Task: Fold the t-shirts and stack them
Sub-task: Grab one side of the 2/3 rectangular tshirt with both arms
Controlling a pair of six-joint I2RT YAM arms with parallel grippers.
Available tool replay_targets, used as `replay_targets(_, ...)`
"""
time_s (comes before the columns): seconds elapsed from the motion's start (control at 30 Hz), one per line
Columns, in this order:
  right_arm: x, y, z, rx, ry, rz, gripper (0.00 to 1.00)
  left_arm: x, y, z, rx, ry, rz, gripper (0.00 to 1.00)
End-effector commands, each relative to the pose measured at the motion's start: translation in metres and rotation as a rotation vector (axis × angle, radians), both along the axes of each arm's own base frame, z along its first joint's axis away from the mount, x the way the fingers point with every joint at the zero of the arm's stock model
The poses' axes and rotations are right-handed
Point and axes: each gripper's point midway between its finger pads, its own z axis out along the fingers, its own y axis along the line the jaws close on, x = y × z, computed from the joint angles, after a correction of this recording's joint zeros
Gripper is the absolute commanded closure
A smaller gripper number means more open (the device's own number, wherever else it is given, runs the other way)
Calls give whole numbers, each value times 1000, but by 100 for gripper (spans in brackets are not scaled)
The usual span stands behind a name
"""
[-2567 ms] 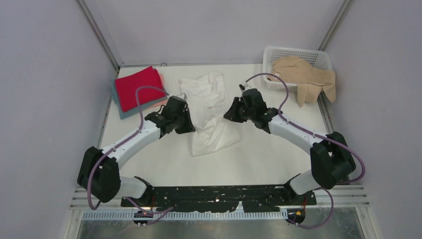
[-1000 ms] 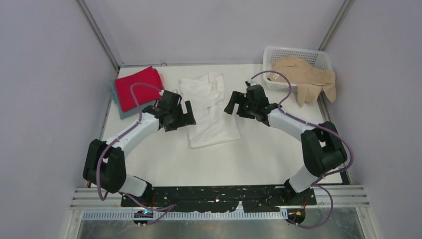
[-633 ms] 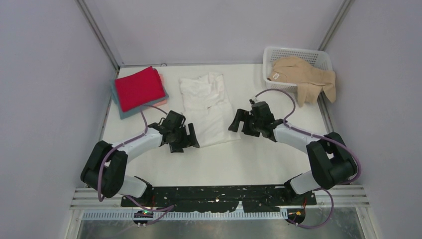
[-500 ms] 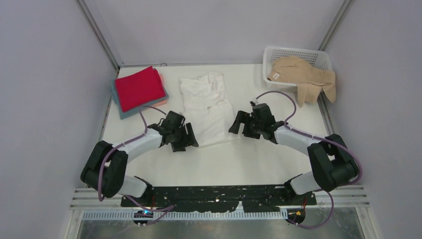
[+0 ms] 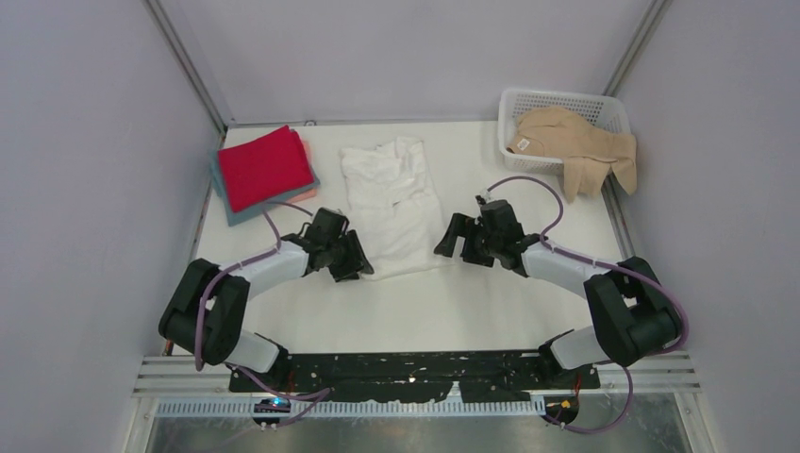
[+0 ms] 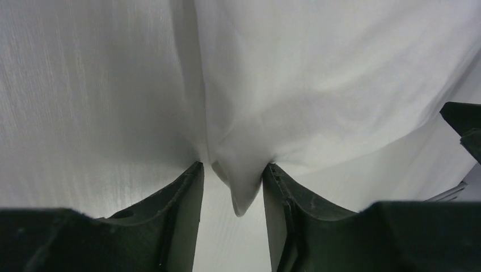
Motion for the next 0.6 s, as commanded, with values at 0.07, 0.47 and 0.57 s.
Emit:
replay_targets(0.07,3,1,4,22,-23,-9,3,-8,-2,-16,-26,44,-5,75)
replay_targets(0.47,-8,15,-15,60,61,0,30,-31,5,-27,-28,84,9,100)
replay_targets(0.57,-10,16,-19,61,82,-4,39,-31,5,-28,-30,85,8,100)
